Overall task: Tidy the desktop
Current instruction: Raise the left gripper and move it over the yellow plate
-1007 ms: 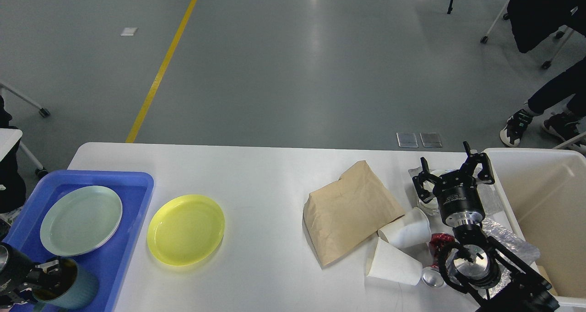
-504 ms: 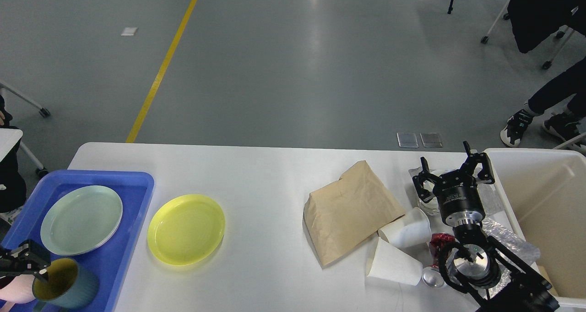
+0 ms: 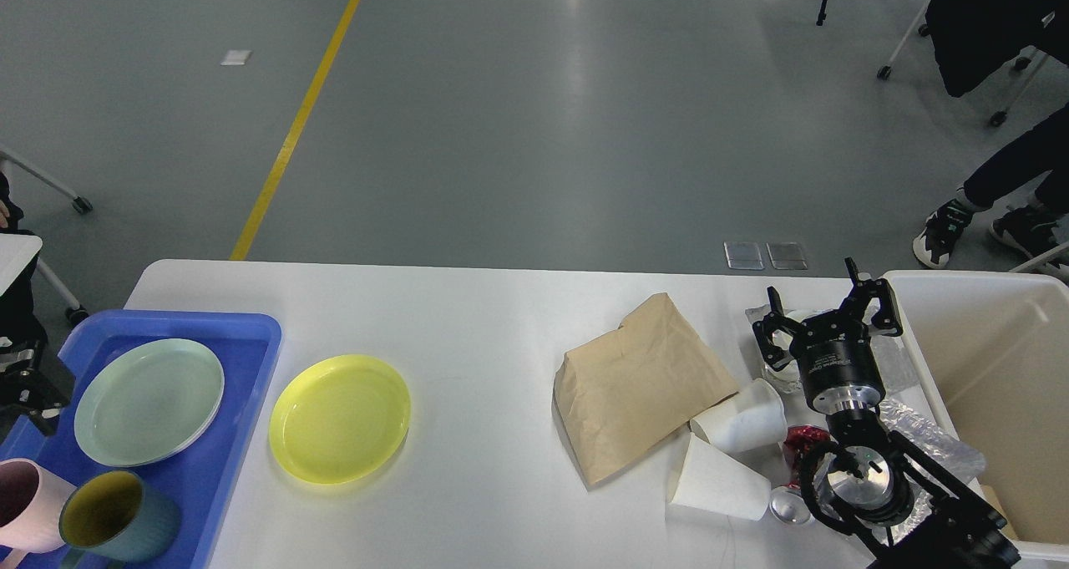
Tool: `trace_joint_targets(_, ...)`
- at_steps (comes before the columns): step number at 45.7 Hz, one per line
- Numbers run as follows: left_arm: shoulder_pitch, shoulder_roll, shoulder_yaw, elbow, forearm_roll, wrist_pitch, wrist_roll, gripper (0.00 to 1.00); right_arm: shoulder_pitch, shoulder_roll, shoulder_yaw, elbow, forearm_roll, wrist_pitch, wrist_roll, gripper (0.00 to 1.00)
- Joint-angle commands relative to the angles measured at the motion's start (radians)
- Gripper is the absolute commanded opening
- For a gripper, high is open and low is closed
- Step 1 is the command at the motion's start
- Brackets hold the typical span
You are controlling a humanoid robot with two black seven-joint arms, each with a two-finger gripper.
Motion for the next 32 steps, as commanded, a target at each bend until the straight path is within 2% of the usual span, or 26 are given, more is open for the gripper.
trace_joint_targets(1, -0.115, -0.116, 0.004, -0.01, -0.087, -0.103, -0.002, 0.96, 0.0, 0.0, 0.001, 0.0, -0.001, 0.0, 0.0, 1.0)
trace_joint_targets(7, -0.221, -0.204, -0.006, -0.016, -0.177, -0.156, -0.002, 0.96, 0.0, 0.0, -0.001, 0.0, -0.001, 0.0, 0.0, 1.0)
trace_joint_targets(13, -0.313, -0.303, -0.011, -0.065, -0.265, -0.164, -0.024, 0.96, 0.0, 0.0, -0.001, 0.0, 0.0, 0.0, 0.0, 1.0)
trace_joint_targets(22, -0.451, -0.348, -0.052, -0.143, -0.291, -0.173, -0.111, 0.96, 0.0, 0.0, 0.001, 0.0, 0.0, 0.0, 0.0, 1.0)
trace_joint_targets(32, -0.47, -0.382, -0.217, -0.161, -0.29, -0.17, -0.117, 0.96, 0.0, 0.0, -0.001, -0.002, 0.0, 0.0, 0.0, 1.0)
